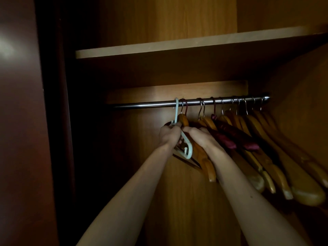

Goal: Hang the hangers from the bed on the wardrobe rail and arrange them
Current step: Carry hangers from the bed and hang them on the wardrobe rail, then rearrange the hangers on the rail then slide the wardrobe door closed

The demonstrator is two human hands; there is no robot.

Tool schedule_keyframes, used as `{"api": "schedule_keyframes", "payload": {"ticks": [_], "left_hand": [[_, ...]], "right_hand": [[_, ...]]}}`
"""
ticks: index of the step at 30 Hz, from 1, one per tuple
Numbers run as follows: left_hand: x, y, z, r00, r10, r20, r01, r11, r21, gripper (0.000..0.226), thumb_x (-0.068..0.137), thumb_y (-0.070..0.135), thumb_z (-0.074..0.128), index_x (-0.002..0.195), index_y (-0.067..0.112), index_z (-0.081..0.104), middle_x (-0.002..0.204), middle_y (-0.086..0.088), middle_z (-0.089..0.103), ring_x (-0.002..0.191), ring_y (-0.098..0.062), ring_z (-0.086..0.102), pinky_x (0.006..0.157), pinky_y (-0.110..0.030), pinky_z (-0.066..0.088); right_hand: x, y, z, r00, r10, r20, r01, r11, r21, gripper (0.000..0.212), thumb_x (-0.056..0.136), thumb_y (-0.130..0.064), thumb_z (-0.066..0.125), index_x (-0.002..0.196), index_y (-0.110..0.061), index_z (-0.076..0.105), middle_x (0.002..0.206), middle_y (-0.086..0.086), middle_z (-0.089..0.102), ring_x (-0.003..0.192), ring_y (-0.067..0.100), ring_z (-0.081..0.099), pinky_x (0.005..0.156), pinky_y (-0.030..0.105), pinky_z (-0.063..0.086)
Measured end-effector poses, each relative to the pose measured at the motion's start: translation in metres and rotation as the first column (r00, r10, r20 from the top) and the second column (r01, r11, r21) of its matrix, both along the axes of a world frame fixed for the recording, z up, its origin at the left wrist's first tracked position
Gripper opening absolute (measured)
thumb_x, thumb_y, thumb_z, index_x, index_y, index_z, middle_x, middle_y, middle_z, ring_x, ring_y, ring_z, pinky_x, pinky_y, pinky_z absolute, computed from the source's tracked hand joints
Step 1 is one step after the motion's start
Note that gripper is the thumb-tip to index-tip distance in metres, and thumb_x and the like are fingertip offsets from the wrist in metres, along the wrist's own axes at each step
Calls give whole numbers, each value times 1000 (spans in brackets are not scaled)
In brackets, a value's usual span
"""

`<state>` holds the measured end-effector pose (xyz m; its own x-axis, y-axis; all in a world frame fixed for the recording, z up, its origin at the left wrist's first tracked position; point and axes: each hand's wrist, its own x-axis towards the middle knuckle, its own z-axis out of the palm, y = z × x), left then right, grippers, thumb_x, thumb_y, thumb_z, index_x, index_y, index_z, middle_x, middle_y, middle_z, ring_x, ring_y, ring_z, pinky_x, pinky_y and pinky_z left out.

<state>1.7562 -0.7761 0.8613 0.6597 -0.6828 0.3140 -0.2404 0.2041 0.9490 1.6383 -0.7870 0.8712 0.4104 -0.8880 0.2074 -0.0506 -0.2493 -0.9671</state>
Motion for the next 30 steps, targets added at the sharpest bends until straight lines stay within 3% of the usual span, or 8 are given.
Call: {"api": "schedule_keyframes", "payload": {"ticks": [5, 8, 12, 15, 19, 22, 27, 30], "left_hand": [[-5, 18, -15, 990, 24, 140, -18, 999, -42, 37, 101, 45, 51, 96, 13, 70, 79, -3, 72, 68, -15, 68, 64, -27, 57], [-9, 27, -28, 979, 44, 200, -30, 997, -75, 34, 100, 48, 48, 94, 22, 68, 87, -1, 75, 81, -16, 73, 77, -33, 59], [-11, 45, -51, 955, 117, 273, -99, 992, -81, 23, 99, 43, 50, 93, 26, 64, 93, -3, 73, 89, -25, 70, 83, -41, 58], [-5, 67, -79, 930, 70, 360, -80, 997, 12, 10, 96, 33, 54, 97, 29, 63, 100, 4, 70, 93, -21, 68, 86, -43, 58], [7, 109, -122, 883, -88, 461, -26, 972, 235, 11, 89, 32, 59, 95, 30, 68, 94, 5, 72, 88, -21, 69, 78, -38, 60], [19, 156, -152, 794, -202, 573, -47, 920, 389, 14, 92, 22, 60, 100, 25, 71, 97, 2, 72, 93, -20, 68, 79, -37, 60], [44, 237, -189, 597, -316, 738, -155, 856, 492, 22, 92, 17, 57, 109, 23, 70, 102, 1, 72, 93, -17, 68, 78, -37, 60], [57, 279, -206, 474, -338, 813, -243, 837, 490, 20, 92, 21, 54, 105, 24, 69, 100, 0, 71, 92, -22, 67, 77, -40, 57]], "right_hand": [[-3, 3, -26, 998, -11, 65, 13, 1000, -28, 21, 87, -42, 68, 87, -22, 69, 84, 1, 75, 84, 18, 71, 82, 35, 57], [-11, 12, -46, 996, -52, 69, 59, 993, -99, 24, 91, -47, 63, 98, -26, 72, 87, -5, 73, 86, 12, 67, 79, 31, 53], [-26, 39, -74, 983, -166, 75, 177, 969, -174, 27, 97, -51, 52, 92, -30, 68, 80, -10, 65, 76, 7, 59, 76, 31, 48], [-35, 67, -95, 962, -270, 38, 272, 937, -220, 33, 99, -55, 44, 95, -29, 63, 74, -8, 61, 71, 11, 59, 63, 28, 43], [-34, 101, -133, 928, -367, 64, 371, 894, -252, 42, 97, -58, 44, 106, -23, 66, 96, -1, 71, 96, 21, 65, 85, 35, 49], [-21, 135, -170, 941, -335, -49, 318, 923, -215, 37, 98, -55, 46, 103, -22, 62, 95, 0, 68, 95, 23, 65, 88, 42, 52], [16, 197, -236, 918, -178, -355, 103, 970, -221, 16, 96, -36, 59, 102, -23, 66, 88, -8, 65, 79, 12, 63, 60, 24, 43], [39, 234, -276, 881, -60, -469, -10, 989, -145, 15, 94, -24, 63, 108, -20, 68, 96, -3, 70, 83, 15, 66, 63, 22, 45]]}}
